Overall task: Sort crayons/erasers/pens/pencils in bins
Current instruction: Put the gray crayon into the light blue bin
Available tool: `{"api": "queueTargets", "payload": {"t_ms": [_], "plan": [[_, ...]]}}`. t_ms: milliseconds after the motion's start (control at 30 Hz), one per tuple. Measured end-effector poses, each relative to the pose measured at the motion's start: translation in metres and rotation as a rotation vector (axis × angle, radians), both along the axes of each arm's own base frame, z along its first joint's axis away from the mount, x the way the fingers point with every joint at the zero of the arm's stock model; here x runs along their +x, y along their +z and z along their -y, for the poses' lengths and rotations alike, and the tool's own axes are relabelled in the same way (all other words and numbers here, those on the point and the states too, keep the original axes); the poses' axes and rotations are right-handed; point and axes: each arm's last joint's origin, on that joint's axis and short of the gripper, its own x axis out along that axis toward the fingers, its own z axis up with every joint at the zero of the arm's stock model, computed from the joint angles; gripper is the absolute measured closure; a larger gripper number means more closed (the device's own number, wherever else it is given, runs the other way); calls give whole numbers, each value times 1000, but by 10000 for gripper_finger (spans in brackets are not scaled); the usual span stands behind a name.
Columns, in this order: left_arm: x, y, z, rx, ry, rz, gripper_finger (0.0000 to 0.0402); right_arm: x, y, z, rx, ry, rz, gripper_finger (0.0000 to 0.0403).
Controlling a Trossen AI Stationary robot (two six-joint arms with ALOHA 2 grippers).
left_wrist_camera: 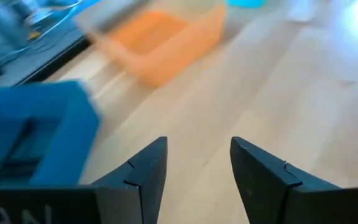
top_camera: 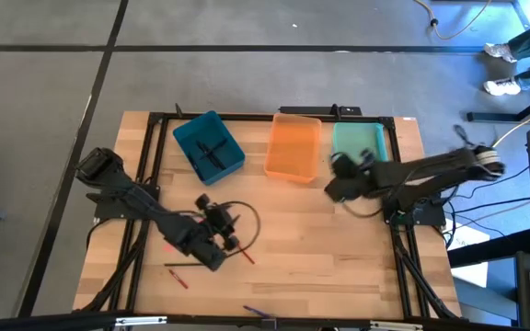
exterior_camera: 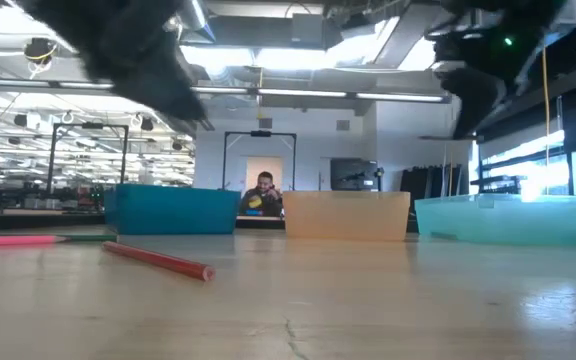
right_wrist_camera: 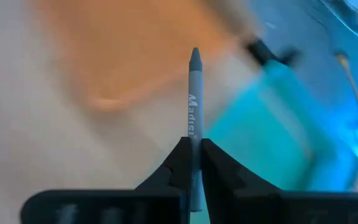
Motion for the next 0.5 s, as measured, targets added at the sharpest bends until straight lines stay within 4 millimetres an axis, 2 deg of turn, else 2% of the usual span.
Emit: {"api": "queueTargets", "payload": {"t_ms": [100, 200, 500], "plan": [[19, 0, 2, 7, -92, 17, 233, -26, -11, 23, 12, -155, 52, 378], [32, -2, 2, 6, -155, 21, 233, -40, -26, 40, 29, -249, 90, 375], [53, -22, -18, -91, -198, -72, 233, -52, -59, 87, 64, -364, 172, 372]]}}
